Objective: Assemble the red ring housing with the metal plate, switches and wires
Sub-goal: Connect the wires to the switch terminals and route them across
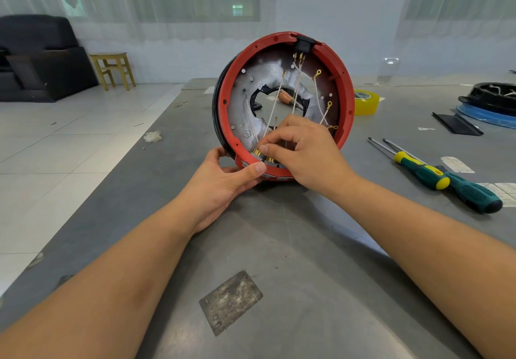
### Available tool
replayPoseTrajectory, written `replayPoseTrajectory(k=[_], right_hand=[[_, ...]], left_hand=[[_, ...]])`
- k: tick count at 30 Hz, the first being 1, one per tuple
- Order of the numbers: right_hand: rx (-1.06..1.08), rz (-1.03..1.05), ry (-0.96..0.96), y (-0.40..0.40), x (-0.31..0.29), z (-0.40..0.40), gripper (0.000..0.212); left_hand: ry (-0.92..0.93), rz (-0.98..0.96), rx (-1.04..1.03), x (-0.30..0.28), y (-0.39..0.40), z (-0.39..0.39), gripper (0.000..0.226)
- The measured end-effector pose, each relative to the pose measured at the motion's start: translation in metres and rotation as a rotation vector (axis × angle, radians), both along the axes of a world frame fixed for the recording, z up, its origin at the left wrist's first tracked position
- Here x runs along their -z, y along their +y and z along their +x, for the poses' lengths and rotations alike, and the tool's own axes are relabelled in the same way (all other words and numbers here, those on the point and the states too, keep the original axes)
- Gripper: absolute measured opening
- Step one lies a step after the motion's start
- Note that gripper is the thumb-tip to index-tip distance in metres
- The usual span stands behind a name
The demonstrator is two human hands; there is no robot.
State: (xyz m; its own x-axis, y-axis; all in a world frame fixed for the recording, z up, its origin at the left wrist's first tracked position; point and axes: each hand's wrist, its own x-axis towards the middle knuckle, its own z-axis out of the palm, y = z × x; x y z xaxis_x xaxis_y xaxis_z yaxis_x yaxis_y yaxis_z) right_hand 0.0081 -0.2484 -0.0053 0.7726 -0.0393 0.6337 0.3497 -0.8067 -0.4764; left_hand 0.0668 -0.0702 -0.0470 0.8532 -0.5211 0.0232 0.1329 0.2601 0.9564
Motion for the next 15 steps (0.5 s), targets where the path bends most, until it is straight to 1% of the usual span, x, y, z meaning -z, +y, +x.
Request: replayPoseTrajectory(k=[3,7,11,15], right_hand=[[0.006,-0.009,0.006,0.001,-0.001,0.0,0.006],[0.007,-0.011,0.023,0.0,-0.004,-0.001,0.007],[-0.034,-0.036,0.095,-0.007,-0.012,-0.004,0.011],[-0.056,-0.084,0.149,-0.017,-0.018,-0.007,0.014]], left_hand=[[-0.004,-0.002,0.006,0.001,0.0,0.001,0.083],[-0.008,0.003,-0.01,0.0,-0.001,0.001,0.093],[0.034,-0.02,-0.011,-0.001,0.0,0.003,0.101],[0.076,-0.044,-0.006,-0.002,0.002,0.004,0.102]])
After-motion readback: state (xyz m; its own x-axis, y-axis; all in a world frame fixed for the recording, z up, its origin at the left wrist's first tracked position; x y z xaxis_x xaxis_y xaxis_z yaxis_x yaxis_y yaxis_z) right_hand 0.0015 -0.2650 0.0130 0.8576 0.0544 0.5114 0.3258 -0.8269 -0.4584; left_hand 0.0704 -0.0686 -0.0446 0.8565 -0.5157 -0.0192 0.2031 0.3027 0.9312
